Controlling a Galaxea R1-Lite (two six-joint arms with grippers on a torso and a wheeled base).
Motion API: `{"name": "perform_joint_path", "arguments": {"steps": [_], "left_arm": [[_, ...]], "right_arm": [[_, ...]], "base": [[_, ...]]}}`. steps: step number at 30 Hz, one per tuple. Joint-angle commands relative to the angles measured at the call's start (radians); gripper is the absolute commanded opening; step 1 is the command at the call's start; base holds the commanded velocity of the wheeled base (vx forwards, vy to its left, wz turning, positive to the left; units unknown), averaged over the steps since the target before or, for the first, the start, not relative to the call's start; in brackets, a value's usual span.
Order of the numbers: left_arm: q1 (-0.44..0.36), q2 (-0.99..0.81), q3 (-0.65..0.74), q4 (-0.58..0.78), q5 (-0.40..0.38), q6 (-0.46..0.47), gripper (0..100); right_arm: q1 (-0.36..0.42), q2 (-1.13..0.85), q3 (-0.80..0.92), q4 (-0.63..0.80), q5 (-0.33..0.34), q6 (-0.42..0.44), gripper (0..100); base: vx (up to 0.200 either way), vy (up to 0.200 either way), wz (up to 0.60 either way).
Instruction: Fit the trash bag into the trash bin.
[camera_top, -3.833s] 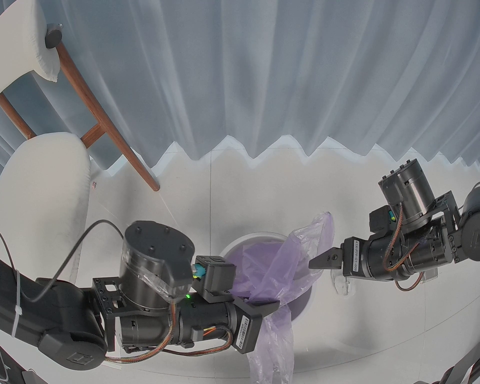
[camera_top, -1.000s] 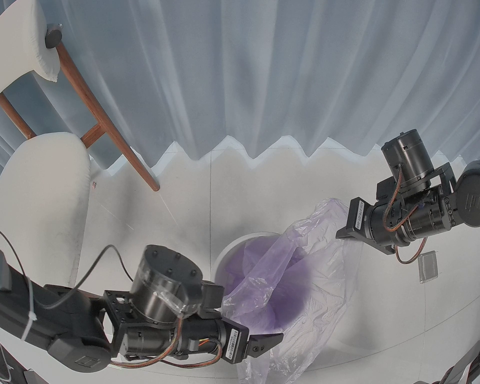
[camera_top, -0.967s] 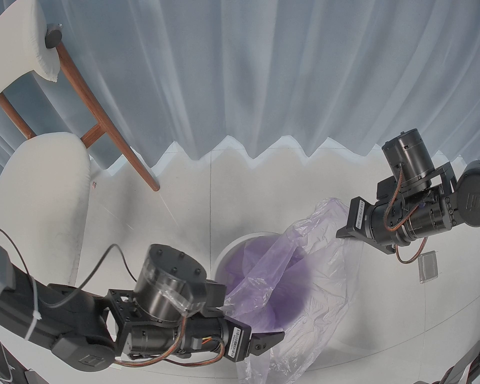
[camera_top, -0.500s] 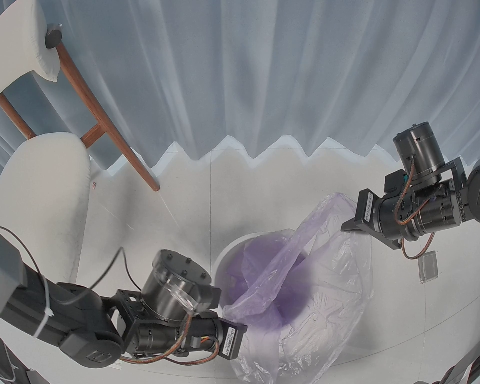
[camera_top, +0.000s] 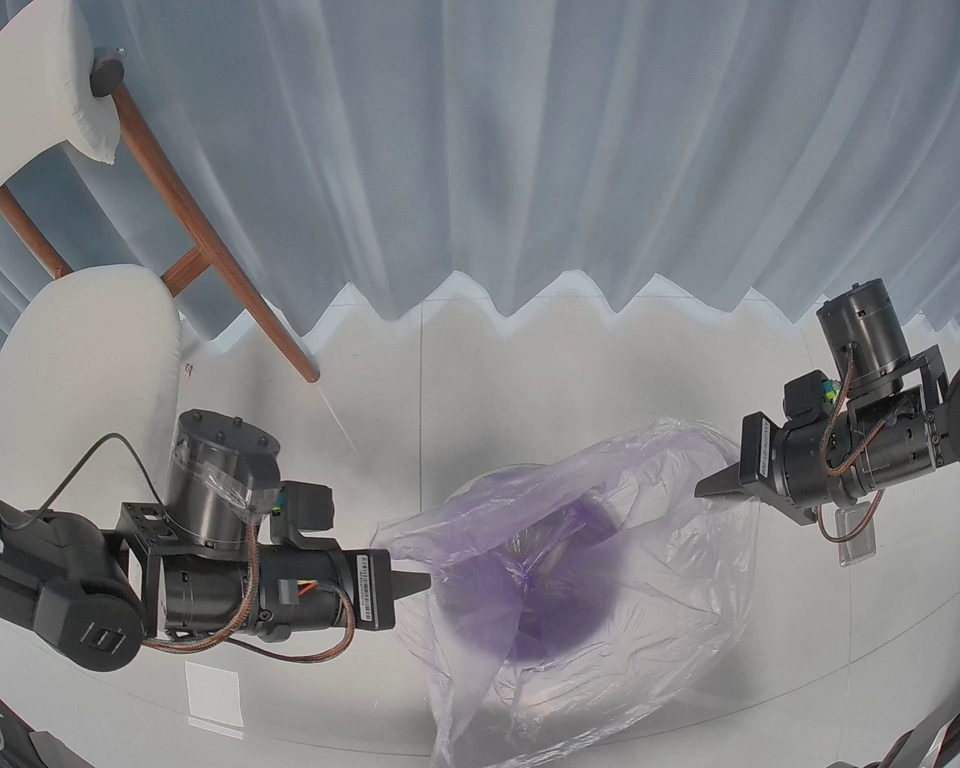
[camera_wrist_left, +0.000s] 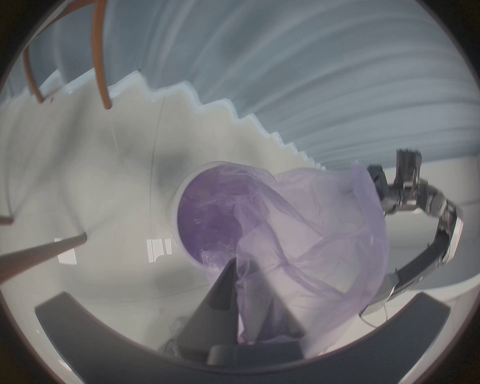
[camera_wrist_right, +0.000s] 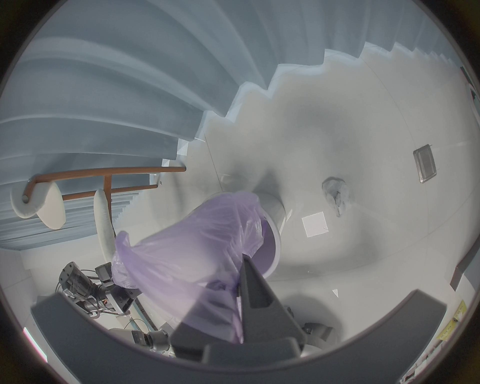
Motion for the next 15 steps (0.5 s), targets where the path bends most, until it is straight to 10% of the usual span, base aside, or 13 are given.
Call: {"name": "perform_joint_path", "arguments": {"steps": [1,15], "left_arm": [[0.027,0.003,0.02,-0.006,-0.012,-0.061,0],[0.063,0.183,0.101,-0.302,-0.056,-0.067,0]], "right_arm": [[0.0,0.056,0.039,-0.067,0.006,-0.004,0],[0.042,0.202,0.039,-0.161,0.006,-0.003,0]], "base": [[0.0,0.0,0.0],[0.0,0.0,0.0]]}}
